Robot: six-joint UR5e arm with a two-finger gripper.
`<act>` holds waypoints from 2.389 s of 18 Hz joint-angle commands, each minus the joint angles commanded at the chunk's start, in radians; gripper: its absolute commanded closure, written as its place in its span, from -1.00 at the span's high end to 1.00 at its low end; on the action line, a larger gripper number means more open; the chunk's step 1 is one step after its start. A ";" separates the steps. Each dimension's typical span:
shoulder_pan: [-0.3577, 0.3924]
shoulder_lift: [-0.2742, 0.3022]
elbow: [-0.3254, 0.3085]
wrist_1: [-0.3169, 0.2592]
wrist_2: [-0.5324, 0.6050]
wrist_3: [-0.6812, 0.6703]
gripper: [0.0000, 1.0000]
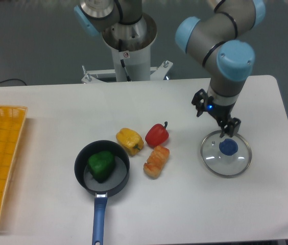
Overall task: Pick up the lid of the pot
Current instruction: 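Raise the open gripper up and away from the glass lid's blue knob, then lower the open gripper down over the blue knob of the glass lid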
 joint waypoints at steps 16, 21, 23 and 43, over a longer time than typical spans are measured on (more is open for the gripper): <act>0.057 -0.075 0.024 0.031 -0.018 0.009 1.00; 0.072 -0.161 0.078 0.072 -0.021 0.009 1.00; 0.074 -0.193 0.090 0.092 -0.021 0.009 1.00; 0.046 -0.271 0.078 0.143 -0.018 -0.058 1.00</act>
